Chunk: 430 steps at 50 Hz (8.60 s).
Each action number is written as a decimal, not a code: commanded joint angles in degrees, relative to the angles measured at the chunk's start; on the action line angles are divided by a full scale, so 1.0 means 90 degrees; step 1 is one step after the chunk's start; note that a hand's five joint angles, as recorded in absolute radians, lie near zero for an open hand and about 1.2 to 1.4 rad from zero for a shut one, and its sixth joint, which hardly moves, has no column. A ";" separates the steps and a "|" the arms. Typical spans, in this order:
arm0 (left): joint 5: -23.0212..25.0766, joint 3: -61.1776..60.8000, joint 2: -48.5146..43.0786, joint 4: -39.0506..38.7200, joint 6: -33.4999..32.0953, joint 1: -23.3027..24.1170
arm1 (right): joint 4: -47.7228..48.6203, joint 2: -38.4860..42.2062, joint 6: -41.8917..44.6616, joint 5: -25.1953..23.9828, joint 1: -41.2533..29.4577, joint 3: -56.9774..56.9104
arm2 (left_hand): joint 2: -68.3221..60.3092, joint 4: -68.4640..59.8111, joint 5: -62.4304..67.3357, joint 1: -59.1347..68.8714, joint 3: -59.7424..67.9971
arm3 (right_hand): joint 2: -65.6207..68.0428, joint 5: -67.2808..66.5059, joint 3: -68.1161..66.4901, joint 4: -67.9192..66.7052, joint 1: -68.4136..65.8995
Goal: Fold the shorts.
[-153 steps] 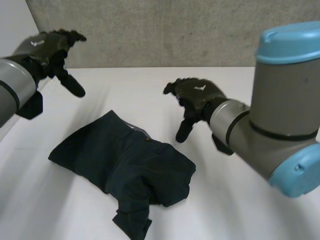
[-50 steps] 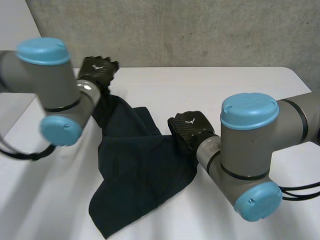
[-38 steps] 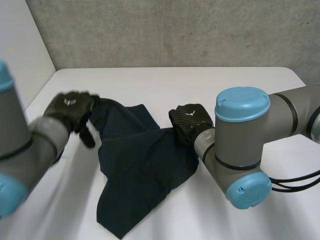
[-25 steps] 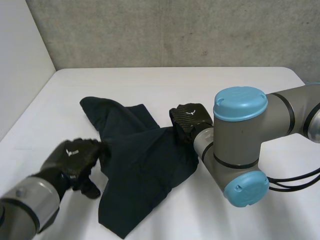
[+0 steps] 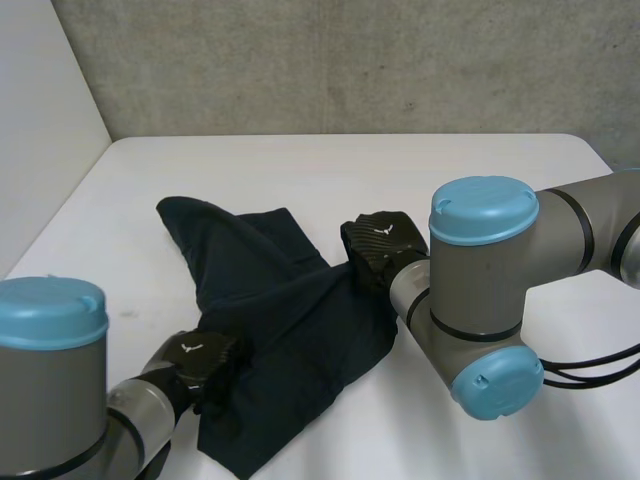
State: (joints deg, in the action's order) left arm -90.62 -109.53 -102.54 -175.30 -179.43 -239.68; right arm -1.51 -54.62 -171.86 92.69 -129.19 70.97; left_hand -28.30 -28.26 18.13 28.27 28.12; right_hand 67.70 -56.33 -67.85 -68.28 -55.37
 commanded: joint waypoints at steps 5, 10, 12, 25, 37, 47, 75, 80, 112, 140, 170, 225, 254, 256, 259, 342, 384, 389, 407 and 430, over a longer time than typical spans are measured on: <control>-0.0769 0.0549 -0.0463 -0.0403 -0.0005 0.0205 | -0.0066 -0.0103 0.0092 -0.0035 0.0018 0.0161 | -0.5745 -0.5748 0.5763 0.5747 0.5764 | 0.1367 -0.1519 -0.1350 -0.1302 -0.2737; -0.0859 0.0774 0.0005 -0.0561 -0.0132 0.0186 | -0.0300 -0.0250 0.0365 -0.0093 0.0048 0.0151 | -0.5745 -0.5749 0.5763 0.5748 0.5764 | 0.1367 -0.1519 -0.1350 -0.1302 -0.2737; -0.0859 0.0861 0.0133 -0.0551 -0.0161 0.0147 | -0.0611 -0.0395 0.0560 -0.0239 0.0057 0.0180 | -0.5745 -0.5749 0.5763 0.5748 0.5764 | -0.2446 0.2294 0.2463 0.2510 0.1076; -0.0245 0.1418 0.0143 -0.0317 -0.0776 -0.0888 | -0.0955 -0.1763 0.1381 -0.2192 0.1385 0.1302 | -0.5745 -0.5749 0.5763 0.5748 0.5764 | -0.6085 0.5932 0.6101 0.6149 0.4714; 0.0040 0.1877 0.0075 -0.0170 -0.0640 -0.1201 | 0.0674 -0.1949 0.0875 -0.2633 0.1435 0.3002 | -0.5745 -0.5749 0.5763 0.5748 0.5764 | -0.5000 0.4848 0.5017 0.5064 0.3630; 0.0050 0.2356 -0.0228 0.0230 -0.0357 -0.1182 | 0.2364 -0.1325 -0.0874 -0.1784 0.0566 0.3189 | -0.5745 -0.5749 0.5763 0.5748 0.5764 | -0.5075 0.4923 0.5092 0.5139 0.3705; 0.1084 0.4044 0.0035 0.2299 -0.0132 -0.1113 | 0.0288 -0.2992 0.1164 -0.1830 0.1053 0.0748 | -0.5745 -0.5749 0.5763 0.5748 0.5764 | 0.1367 -0.1519 -0.1350 -0.1302 -0.2737; 0.1737 0.4757 0.0104 0.3022 -0.0142 -0.1123 | -0.1071 -0.3521 0.1996 -0.1959 0.1141 0.0142 | -0.5745 -0.5749 0.5763 0.5748 0.5764 | 0.1367 -0.1519 -0.1350 -0.1302 -0.2737; 0.1681 0.5403 -0.1478 0.3033 0.0454 -0.1377 | 0.0480 -0.2066 -0.2710 -0.1988 0.1620 0.3393 | -0.5745 -0.5749 0.5763 0.5748 0.5764 | -0.6411 0.6259 0.6428 0.6475 0.5041; 0.1485 0.5579 -0.1527 0.3043 0.0932 -0.1455 | 0.2579 -0.0249 -0.2164 0.0648 -0.0206 0.2310 | -0.5745 -0.5749 0.5763 0.5748 0.5764 | 0.1366 -0.1519 -0.1350 -0.1302 -0.2737; 0.1554 0.2893 -0.0345 0.2663 -0.0630 -0.0947 | -0.2625 -0.2460 0.3510 -0.0933 0.0653 0.0874 | -0.5745 -0.5749 0.5763 0.5748 0.5764 | 0.1367 -0.1519 -0.1350 -0.1302 -0.2737; 0.1046 0.3129 -0.1742 -0.0298 -0.1761 -0.1191 | 0.1037 -0.0933 0.2807 -0.0621 0.0536 0.1899 | -0.5745 -0.5749 0.5763 0.5748 0.5764 | 0.1367 -0.1519 -0.1350 -0.1302 -0.2737; 0.0129 0.0190 0.1890 0.0064 0.0013 -0.1104 | 0.0256 -0.1041 -0.0523 -0.0601 0.0643 0.2075 | -0.0401 -0.0405 0.0419 0.0404 0.0421 | 0.1367 -0.1519 -0.1350 -0.1302 -0.2737; 0.0050 0.0003 0.1959 0.0055 0.0112 -0.1094 | 0.0256 -0.1041 -0.0533 -0.0601 0.0653 0.2085 | -0.0681 -0.0684 0.0699 0.0683 0.0700 | 0.1367 -0.1519 -0.1350 -0.1302 -0.2737; 0.0020 -0.0271 0.1930 0.0035 0.0122 -0.1094 | 0.0256 -0.1041 -0.0552 -0.0601 0.0653 0.2085 | -0.0851 -0.0854 0.0869 0.0853 0.0870 | 0.1367 -0.1519 -0.1350 -0.1302 -0.2737; 0.1378 0.1916 0.0321 0.1969 -0.4351 -0.1260 | -0.2654 -0.2165 0.3354 -0.0406 0.0595 0.0747 | -0.5745 -0.5749 0.5763 0.5748 0.5764 | 0.1367 -0.1519 -0.1350 -0.1302 -0.2737; -0.0243 0.4234 -0.1292 -0.3901 -0.4234 -0.0791 | 0.3177 -0.0807 0.3295 -0.0191 0.0614 -0.0574 | -0.5745 -0.5749 0.5763 0.5748 0.5764 | 0.1367 -0.1519 -0.1350 -0.1302 -0.2737; -0.0224 0.3012 -0.1409 -0.3930 -0.4214 -0.0859 | 0.2562 -0.0475 0.3295 -0.0201 0.0595 0.0160 | -0.5745 -0.5749 0.5763 0.5748 0.5764 | 0.1367 -0.1519 -0.1350 -0.1302 -0.2737; 0.0088 0.0784 -0.0581 -0.3013 -0.4233 -0.0879 | 0.0920 -0.1020 0.2095 -0.0249 0.0848 0.1684 | -0.2578 -0.2582 0.2596 0.2581 0.2598 | 0.1367 -0.1519 -0.1350 -0.1302 -0.2737; 0.1427 0.0461 -0.0033 -0.0824 -0.1177 -0.2060 | 0.0685 -0.1490 0.0854 -0.1412 0.1473 0.2817 | -0.1430 -0.1434 0.1448 0.1433 0.1449 | 0.1367 -0.1519 -0.1350 -0.1302 -0.2737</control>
State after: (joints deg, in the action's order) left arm -77.76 -105.23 -102.35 -182.77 -192.48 -257.92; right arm 4.48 -67.97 -163.15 80.61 -116.43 96.18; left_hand -37.49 -37.46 27.25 37.59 37.82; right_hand 67.70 -56.76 -67.84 -68.55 -56.17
